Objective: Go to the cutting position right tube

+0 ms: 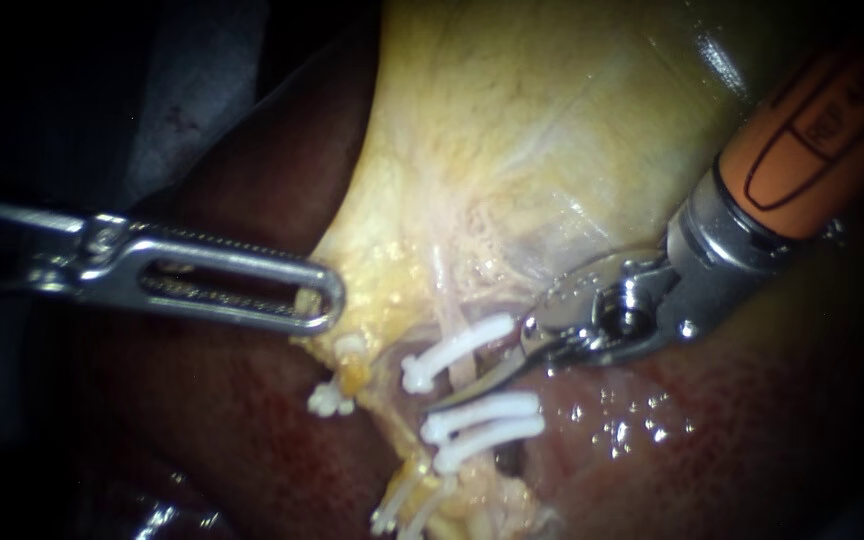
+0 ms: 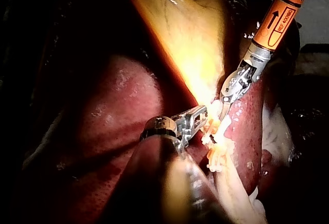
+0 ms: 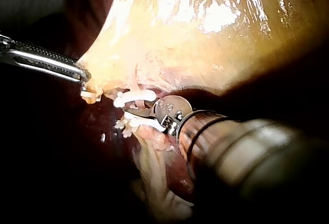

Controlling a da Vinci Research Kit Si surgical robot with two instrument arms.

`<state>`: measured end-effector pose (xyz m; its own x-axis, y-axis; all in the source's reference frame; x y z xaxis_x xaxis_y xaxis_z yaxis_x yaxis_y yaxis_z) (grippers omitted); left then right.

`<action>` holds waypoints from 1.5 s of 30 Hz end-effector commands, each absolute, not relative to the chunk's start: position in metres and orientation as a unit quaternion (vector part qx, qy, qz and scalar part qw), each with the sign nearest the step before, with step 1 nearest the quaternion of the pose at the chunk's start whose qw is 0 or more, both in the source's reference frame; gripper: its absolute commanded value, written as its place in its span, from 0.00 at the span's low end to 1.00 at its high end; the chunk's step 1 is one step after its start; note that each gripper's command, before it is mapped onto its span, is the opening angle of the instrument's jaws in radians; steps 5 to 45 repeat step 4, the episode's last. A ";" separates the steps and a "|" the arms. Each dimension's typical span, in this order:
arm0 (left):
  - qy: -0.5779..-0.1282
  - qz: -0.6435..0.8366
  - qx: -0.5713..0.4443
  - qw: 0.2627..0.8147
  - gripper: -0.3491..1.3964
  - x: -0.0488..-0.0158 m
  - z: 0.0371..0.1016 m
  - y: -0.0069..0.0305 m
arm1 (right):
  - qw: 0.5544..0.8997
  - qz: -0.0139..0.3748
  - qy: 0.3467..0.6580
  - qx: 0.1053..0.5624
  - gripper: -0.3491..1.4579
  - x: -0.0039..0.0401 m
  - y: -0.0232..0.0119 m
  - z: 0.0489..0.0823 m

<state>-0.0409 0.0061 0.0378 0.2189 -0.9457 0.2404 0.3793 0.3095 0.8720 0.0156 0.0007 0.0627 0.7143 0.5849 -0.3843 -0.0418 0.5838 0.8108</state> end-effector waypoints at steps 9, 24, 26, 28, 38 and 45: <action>-0.407 -0.474 0.347 0.699 0.00 -0.0409 0.0378 0.0061 | 0.828 0.189 0.327 0.415 0.33 0.0156 0.0007 0.0627; -0.407 -0.474 0.347 0.699 0.00 -0.0409 0.0378 0.0061 | 0.828 0.189 0.327 0.415 0.33 0.0156 0.0007 0.0627; -0.407 -0.474 0.347 0.699 0.00 -0.0409 0.0378 0.0061 | 0.828 0.189 0.327 0.415 0.33 0.0156 0.0007 0.0627; -0.407 -0.474 0.347 0.699 0.00 -0.0409 0.0378 0.0061 | 0.828 0.189 0.327 0.415 0.33 0.0156 0.0007 0.0627; -0.407 -0.474 0.347 0.699 0.00 -0.0409 0.0378 0.0061 | 0.828 0.189 0.327 0.415 0.33 0.0156 0.0007 0.0627; -0.407 -0.474 0.347 0.699 0.00 -0.0409 0.0378 0.0061 | 0.828 0.189 0.327 0.415 0.33 0.0156 0.0007 0.0627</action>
